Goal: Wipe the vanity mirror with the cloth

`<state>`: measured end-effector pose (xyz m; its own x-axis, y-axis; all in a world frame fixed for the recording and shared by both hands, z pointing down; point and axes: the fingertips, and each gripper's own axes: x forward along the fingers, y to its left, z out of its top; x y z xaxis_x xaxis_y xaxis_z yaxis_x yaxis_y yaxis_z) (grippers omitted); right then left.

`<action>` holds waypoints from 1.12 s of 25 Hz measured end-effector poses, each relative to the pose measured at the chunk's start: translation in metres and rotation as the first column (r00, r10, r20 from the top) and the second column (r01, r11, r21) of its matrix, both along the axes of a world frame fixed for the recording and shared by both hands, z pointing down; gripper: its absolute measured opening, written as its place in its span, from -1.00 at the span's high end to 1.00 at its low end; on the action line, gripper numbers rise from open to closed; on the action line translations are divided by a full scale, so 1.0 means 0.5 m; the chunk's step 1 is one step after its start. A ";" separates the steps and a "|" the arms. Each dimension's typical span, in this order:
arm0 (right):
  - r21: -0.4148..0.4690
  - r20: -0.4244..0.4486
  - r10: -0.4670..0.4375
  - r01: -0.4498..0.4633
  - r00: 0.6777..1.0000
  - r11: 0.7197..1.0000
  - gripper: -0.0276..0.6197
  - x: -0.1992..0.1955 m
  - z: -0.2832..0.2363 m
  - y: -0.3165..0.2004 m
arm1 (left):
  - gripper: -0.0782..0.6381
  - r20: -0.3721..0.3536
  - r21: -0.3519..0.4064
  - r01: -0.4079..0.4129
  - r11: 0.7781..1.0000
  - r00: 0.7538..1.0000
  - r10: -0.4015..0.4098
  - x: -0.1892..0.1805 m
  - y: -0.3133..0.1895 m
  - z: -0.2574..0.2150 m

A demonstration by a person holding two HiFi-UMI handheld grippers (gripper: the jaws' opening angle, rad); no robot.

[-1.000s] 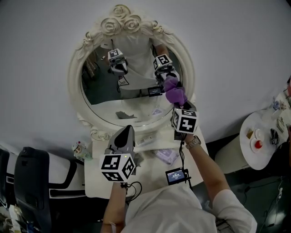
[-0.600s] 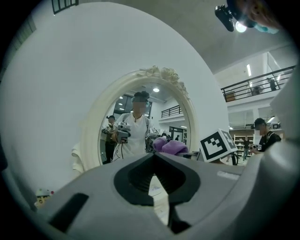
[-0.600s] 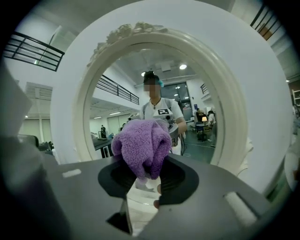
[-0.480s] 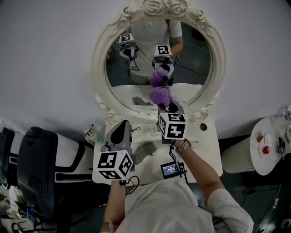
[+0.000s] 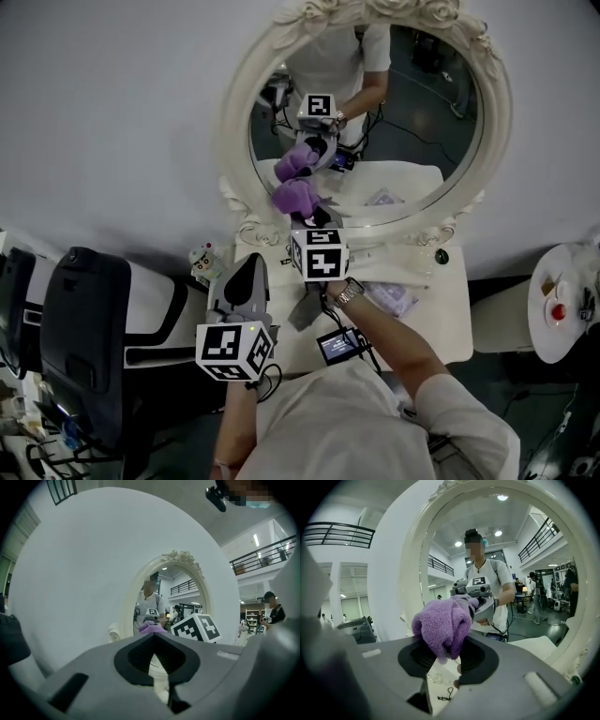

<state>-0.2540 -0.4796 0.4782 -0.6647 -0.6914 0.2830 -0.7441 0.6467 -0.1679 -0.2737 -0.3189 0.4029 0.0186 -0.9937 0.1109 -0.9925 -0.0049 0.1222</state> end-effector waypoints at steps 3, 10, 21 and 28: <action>0.003 -0.007 0.001 -0.001 1.000 1.000 0.55 -0.026 0.012 -0.008 | 0.78 -0.003 -0.020 0.017 1.000 1.000 -0.017 -0.018 0.000 0.015; 0.023 -0.026 0.007 -0.007 1.000 1.000 0.55 0.003 0.017 -0.019 | 0.78 -0.020 -0.039 0.002 0.999 1.000 -0.002 0.006 -0.028 0.034; 0.052 -0.083 0.170 -0.166 0.982 0.985 0.55 0.307 0.042 -0.110 | 0.78 -0.052 -0.038 -0.163 0.986 0.986 0.161 0.231 -0.139 0.050; 0.057 -0.088 0.264 -0.260 0.960 0.964 0.55 0.486 0.043 -0.163 | 0.78 -0.046 -0.040 -0.263 0.964 0.964 0.261 0.377 -0.188 0.053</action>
